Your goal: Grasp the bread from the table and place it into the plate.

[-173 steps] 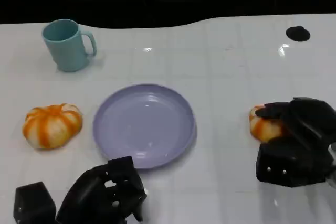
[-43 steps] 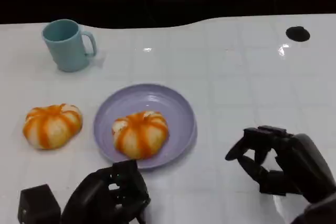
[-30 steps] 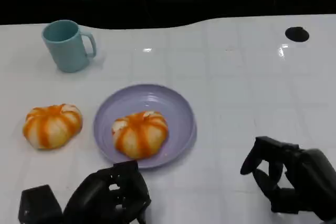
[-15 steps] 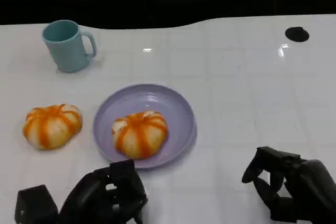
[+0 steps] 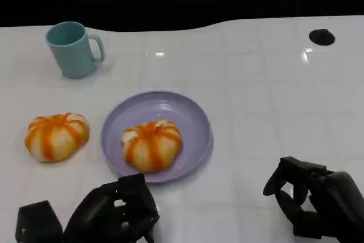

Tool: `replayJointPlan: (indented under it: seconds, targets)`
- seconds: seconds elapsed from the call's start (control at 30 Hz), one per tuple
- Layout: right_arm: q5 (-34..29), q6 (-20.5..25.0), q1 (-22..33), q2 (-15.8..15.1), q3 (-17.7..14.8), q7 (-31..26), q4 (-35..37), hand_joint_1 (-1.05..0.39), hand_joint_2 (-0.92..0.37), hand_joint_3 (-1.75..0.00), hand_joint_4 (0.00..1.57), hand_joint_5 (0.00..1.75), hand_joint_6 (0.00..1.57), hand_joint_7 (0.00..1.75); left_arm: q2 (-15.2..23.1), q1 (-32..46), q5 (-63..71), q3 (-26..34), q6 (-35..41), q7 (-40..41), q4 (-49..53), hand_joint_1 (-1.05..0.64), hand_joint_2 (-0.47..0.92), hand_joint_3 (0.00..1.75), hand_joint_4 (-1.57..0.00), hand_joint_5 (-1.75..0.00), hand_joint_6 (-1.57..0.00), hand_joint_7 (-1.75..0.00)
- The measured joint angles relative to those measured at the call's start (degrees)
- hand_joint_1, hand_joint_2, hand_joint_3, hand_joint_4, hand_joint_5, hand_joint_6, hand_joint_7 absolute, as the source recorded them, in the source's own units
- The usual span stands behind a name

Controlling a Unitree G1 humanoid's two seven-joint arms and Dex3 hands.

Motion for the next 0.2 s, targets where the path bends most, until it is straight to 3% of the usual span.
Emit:
replayJointPlan:
  seconds: [0.2]
  targets:
    - [-1.4,-0.9,-0.3,-0.3,0.1,-1.3,0.8,-0.23,-0.53,-1.07,0.83,1.75,0.64,1.46,0.0,0.0,-0.5,0.0,0.2,0.0,0.0,-0.51,0.65,0.66,-0.81,-1.75,-0.77,-1.39]
